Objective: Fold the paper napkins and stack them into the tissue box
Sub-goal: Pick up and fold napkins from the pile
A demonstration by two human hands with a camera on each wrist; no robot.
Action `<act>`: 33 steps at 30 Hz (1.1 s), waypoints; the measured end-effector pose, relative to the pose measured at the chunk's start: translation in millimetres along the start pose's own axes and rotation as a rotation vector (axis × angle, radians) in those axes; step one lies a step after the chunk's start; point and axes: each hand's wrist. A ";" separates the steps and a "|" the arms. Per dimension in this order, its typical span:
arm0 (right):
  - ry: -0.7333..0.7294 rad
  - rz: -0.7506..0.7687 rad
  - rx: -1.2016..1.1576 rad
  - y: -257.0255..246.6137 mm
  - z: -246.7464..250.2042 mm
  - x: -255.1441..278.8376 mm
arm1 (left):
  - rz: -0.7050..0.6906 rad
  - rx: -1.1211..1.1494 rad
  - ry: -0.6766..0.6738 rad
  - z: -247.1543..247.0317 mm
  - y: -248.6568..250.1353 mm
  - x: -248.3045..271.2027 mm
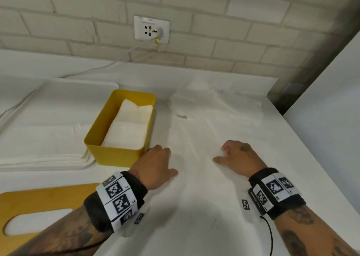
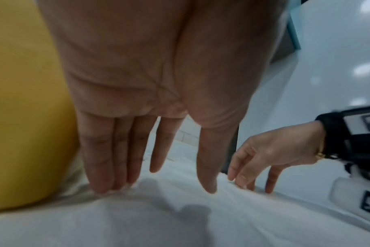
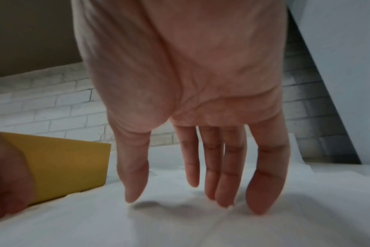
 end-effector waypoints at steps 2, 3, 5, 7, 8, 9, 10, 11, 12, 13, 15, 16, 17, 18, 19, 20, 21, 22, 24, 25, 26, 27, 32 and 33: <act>-0.003 -0.009 0.000 4.2 -8.4 2.1 | 0.057 -0.084 -0.025 -0.1 8.8 -8.9; -0.008 -0.007 0.004 4.5 -12.1 3.0 | 0.079 -0.124 -0.030 -0.3 12.6 -12.4; -0.016 -0.003 0.012 4.3 -16.7 5.0 | 0.115 -0.157 -0.033 -0.8 19.3 -16.9; -0.019 0.007 0.007 5.6 -17.4 7.2 | 0.131 -0.116 -0.034 0.7 23.9 -20.3; -0.016 0.012 0.002 6.7 -16.6 8.4 | 0.134 -0.066 -0.036 2.7 26.0 -20.9; -0.014 0.019 0.000 7.6 -15.8 9.4 | 0.133 0.008 -0.032 5.0 27.3 -20.8; -0.016 0.026 0.006 8.0 -14.8 10.6 | 0.124 0.099 -0.012 7.9 28.0 -20.2; -0.018 0.041 0.019 8.6 -14.3 11.5 | 0.106 0.187 0.028 11.0 28.7 -19.3; -0.018 0.073 0.041 8.7 -13.5 12.7 | 0.082 0.256 0.086 15.0 29.2 -17.8; -0.014 0.133 0.075 8.3 -12.9 13.6 | 0.052 0.300 0.153 19.4 29.5 -15.9; -0.013 0.334 0.185 5.0 -11.3 14.4 | -0.006 0.331 0.255 28.7 29.6 -13.4; -0.029 0.439 0.251 2.1 -10.5 13.8 | -0.026 0.328 0.274 32.8 29.6 -12.9; -0.058 0.513 0.313 -1.8 -9.5 12.5 | -0.038 0.315 0.273 36.2 29.8 -12.9; -0.097 0.545 0.373 -5.8 -8.1 10.8 | -0.042 0.304 0.265 38.8 29.9 -13.3; -0.135 0.549 0.427 -9.3 -7.4 8.4 | -0.042 0.302 0.253 40.0 29.1 -13.6; -0.162 0.542 0.473 -12.6 -6.9 6.6 | -0.043 0.305 0.243 40.4 27.9 -13.5; -0.174 0.535 0.508 -14.9 -6.5 4.6 | -0.041 0.311 0.231 40.1 26.5 -12.6; -0.172 0.535 0.530 -16.6 -4.9 2.9 | -0.039 0.319 0.222 38.6 24.5 -11.2; -0.148 0.551 0.550 -17.4 0.3 0.3 | -0.032 0.332 0.205 34.4 20.0 -8.1; -0.147 0.574 0.541 -17.3 2.2 -0.4 | -0.027 0.339 0.199 31.7 18.1 -6.6; -0.163 0.606 0.521 -17.9 2.7 -0.9 | -0.021 0.355 0.193 28.1 15.6 -5.5; -0.201 0.637 0.495 -18.7 2.0 -1.4 | -0.014 0.378 0.190 24.4 13.9 -5.2; -0.296 0.671 0.627 -23.6 -4.7 -9.2 | 0.039 0.439 0.240 8.8 10.3 -3.8; -0.304 0.669 0.658 -25.5 -2.5 -10.3 | 0.056 0.438 0.258 6.9 10.5 -2.0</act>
Point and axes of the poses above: each hand's wrist, its own x-axis away from the middle knuckle, its own z-axis out of the back of the hand, y = z × x, and after that the axes turned 6 degrees about -y, right-handed
